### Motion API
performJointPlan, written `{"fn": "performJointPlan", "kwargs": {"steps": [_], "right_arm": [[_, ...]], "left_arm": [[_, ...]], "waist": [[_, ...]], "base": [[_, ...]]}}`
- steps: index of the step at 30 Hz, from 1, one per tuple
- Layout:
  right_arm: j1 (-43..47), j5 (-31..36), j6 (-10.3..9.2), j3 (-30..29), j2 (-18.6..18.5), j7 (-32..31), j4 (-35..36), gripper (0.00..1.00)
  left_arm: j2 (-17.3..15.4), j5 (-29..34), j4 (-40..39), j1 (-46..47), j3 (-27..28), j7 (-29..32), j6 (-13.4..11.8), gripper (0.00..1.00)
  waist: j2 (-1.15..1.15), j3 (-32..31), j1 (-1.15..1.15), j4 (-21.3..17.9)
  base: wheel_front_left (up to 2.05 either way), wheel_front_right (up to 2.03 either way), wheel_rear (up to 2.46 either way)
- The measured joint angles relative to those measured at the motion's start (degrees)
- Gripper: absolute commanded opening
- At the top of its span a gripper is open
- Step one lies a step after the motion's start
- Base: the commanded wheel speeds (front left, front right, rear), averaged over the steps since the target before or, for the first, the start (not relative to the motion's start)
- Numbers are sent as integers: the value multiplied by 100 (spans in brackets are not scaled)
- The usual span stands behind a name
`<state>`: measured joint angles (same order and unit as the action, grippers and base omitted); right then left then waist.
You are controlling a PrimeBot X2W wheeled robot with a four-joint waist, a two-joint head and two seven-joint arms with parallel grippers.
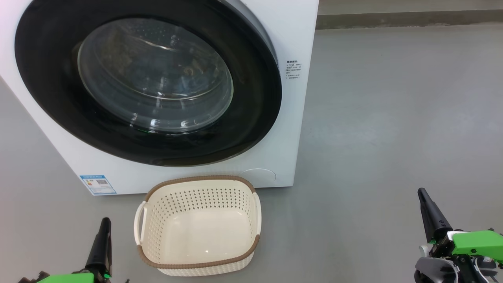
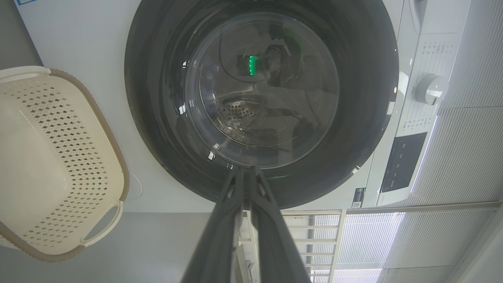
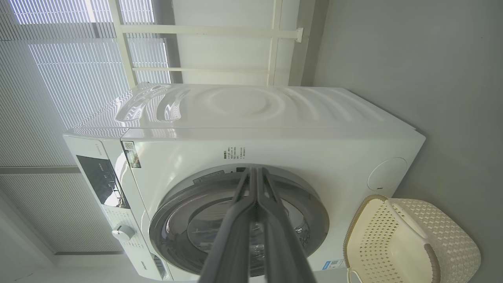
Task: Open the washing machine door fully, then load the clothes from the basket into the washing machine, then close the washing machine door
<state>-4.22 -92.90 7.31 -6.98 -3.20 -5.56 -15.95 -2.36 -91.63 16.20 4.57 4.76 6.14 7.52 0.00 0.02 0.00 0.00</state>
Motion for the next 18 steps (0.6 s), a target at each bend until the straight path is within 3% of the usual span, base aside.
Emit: {"fn": "performJointPlan", "kwargs": {"steps": [18], "right_arm": [[0, 8, 0, -16, 11, 0, 0, 0]], "left_arm": [[0, 0, 0, 0, 0, 0, 0, 0]], "waist": [[0, 0, 0, 0]], "base": [[0, 0, 0]]}}
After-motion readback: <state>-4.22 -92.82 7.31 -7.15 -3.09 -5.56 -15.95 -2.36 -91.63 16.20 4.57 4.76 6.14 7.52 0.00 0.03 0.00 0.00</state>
